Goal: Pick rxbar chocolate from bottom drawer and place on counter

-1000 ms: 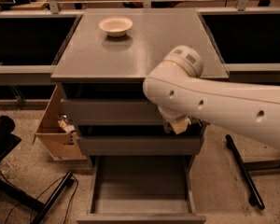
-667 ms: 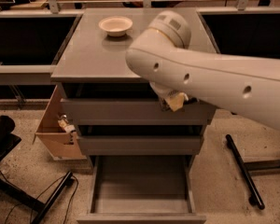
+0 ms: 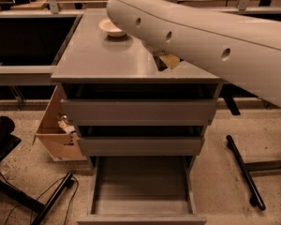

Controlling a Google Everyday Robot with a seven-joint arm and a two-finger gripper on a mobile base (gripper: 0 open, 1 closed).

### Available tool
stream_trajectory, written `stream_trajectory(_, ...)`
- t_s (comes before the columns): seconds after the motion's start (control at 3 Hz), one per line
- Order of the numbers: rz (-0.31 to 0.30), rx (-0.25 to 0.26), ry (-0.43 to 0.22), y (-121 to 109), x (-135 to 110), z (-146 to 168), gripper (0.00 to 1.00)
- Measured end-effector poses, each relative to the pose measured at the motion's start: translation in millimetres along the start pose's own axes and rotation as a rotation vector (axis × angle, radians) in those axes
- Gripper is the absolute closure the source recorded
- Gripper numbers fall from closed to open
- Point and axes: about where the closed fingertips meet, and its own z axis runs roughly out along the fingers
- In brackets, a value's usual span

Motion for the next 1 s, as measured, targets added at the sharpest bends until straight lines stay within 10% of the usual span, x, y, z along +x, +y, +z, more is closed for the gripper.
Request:
stream_trajectory(0.67,0.054,0.159,-0.052,-42.1,51.1,44.7,1.0)
stream_trajectory(1.0,0.061,0.186,-0.061,-49.4,51.4,45.1,0.82)
